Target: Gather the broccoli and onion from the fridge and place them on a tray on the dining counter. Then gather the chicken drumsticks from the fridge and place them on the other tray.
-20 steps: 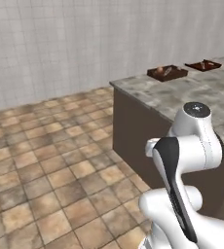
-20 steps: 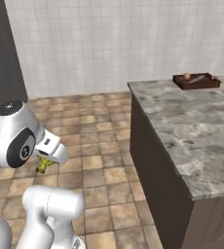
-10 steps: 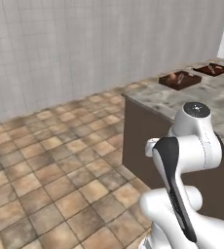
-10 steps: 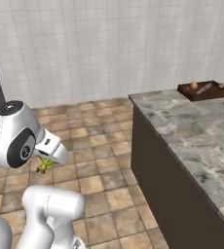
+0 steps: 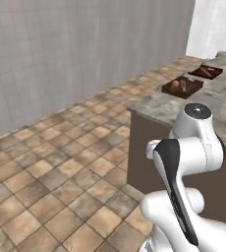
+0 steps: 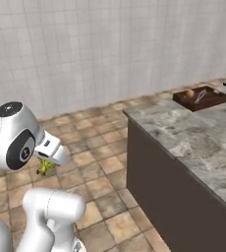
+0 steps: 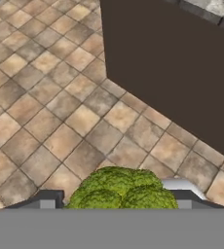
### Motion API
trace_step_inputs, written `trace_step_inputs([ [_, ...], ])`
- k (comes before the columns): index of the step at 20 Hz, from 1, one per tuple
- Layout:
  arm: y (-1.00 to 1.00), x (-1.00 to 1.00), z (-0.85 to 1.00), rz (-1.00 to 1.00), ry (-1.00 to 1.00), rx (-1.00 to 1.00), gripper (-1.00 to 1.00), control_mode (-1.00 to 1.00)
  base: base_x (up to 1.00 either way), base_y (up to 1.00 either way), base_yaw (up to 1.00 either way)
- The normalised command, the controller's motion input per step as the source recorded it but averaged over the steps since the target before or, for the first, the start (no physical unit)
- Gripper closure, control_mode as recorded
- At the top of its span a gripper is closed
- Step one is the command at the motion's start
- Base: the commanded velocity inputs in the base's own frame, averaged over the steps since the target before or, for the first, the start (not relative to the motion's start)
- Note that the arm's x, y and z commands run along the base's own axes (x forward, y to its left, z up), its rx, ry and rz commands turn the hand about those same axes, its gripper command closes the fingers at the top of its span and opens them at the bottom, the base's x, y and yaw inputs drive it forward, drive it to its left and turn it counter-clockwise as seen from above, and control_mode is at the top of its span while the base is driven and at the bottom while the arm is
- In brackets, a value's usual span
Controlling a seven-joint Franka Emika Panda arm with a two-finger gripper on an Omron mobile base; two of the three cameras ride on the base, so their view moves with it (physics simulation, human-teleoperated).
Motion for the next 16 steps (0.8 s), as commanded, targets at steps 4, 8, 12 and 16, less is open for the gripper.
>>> trace_step_inputs([
  [4, 0.0, 0.0, 0.0, 0.0, 0.0, 0.0, 1.0, 1.0, 1.0, 0.99, -0.43],
  [8, 0.0, 0.0, 0.0, 0.0, 0.0, 0.0, 1.0, 1.0, 1.0, 0.96, -0.46],
  [12, 0.0, 0.0, 0.0, 0.0, 0.0, 0.0, 1.0, 1.0, 1.0, 0.96, -0.48],
  [16, 0.0, 0.0, 0.0, 0.0, 0.0, 0.0, 1.0, 1.0, 1.0, 0.95, -0.49],
])
